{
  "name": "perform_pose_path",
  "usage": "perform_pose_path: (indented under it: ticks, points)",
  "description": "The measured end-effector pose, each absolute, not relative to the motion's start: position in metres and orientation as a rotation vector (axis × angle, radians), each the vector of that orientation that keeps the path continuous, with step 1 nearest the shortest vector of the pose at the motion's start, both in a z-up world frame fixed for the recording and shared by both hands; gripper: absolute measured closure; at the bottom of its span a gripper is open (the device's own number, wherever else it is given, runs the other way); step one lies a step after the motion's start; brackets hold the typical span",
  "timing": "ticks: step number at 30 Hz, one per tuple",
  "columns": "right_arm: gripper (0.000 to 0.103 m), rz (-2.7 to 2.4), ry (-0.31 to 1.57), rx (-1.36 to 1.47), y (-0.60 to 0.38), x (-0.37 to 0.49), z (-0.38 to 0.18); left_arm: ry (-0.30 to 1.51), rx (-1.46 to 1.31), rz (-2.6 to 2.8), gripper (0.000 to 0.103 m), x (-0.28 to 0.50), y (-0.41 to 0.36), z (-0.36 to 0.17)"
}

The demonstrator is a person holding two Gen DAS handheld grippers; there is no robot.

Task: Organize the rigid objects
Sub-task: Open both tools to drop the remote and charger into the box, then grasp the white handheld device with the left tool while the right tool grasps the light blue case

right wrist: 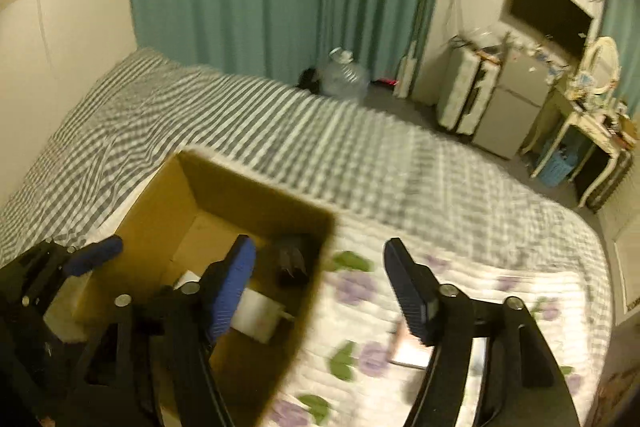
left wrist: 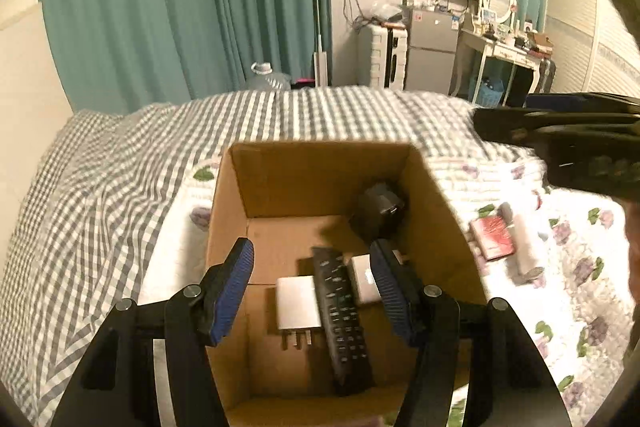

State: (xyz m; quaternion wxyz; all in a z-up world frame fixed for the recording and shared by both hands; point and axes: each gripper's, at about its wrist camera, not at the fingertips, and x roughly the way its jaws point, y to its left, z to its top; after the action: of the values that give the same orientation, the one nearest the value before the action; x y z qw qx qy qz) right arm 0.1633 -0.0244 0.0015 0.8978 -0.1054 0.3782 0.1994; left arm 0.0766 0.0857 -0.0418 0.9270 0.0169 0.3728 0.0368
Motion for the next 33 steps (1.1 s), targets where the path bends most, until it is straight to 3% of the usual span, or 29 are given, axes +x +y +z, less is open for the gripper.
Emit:
perform_pose_path:
  ticks: [7, 12, 20, 33]
  points:
    - [0.021, 0.294, 0.701, -0.173, -0.134, 0.134, 0.049, 0.723, 0.04, 0.023, 0.035, 0.07, 0.028, -0.006]
    - [0.018, 0.227, 0.687, -0.128, -0.2, 0.126, 0.053, 0.756, 0.028, -0.007, 0.034, 0.084, -0.028, -0.006]
    - [0.018, 0.208, 0.789, -0.067, -0.272, 0.148, -0.015, 0.875, 0.073, -0.027, 0.034, 0.121, -0.11, -0.062]
    - [0.018, 0.32, 0.949, -0.155, -0.31, 0.193, -0.124, 1.022, 0.143, -0.123, 0.035, 0.161, -0.184, -0.163]
